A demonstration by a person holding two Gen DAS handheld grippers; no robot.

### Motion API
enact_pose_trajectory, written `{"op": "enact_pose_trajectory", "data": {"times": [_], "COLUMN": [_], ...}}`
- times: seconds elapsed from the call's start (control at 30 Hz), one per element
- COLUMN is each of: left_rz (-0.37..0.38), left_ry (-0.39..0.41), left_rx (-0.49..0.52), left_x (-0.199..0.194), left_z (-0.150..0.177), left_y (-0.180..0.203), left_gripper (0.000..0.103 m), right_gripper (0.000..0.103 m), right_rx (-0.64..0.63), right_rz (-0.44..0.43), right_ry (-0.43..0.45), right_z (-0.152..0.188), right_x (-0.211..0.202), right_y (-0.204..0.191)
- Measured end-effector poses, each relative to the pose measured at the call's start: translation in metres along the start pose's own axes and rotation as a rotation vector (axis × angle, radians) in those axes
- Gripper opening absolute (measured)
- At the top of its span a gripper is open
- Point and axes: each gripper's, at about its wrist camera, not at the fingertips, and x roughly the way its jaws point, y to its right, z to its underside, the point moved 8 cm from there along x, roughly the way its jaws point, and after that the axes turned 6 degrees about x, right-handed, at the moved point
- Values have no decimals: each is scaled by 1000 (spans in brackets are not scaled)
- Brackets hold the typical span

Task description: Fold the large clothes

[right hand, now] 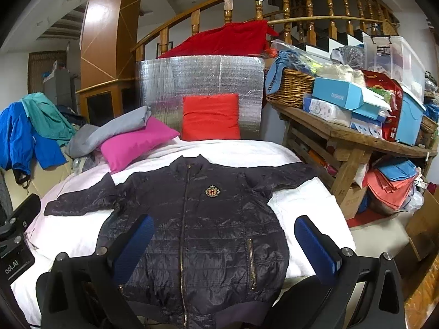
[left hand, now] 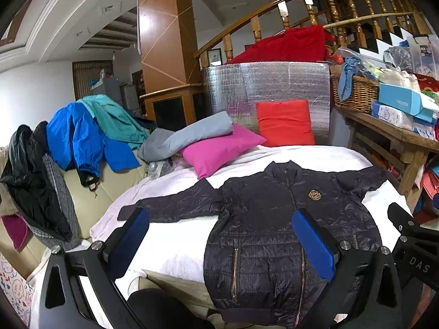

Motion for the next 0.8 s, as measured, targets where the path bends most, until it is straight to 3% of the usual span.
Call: {"op": "enact_pose_trajectory", "data": {"times": [0.8], "left_rz": [-3], "left_ry": [-17], "left_rx": [-24], "left_x": [7], "left_z": [8], "left_y": [-6], "left_gripper": [103], "right_gripper": [103], "right_rx": [-18], "right_rz": [-9], "right_ry": [-4], "right_z": [3], "right_x": [-2], "right_y": [-7]}}
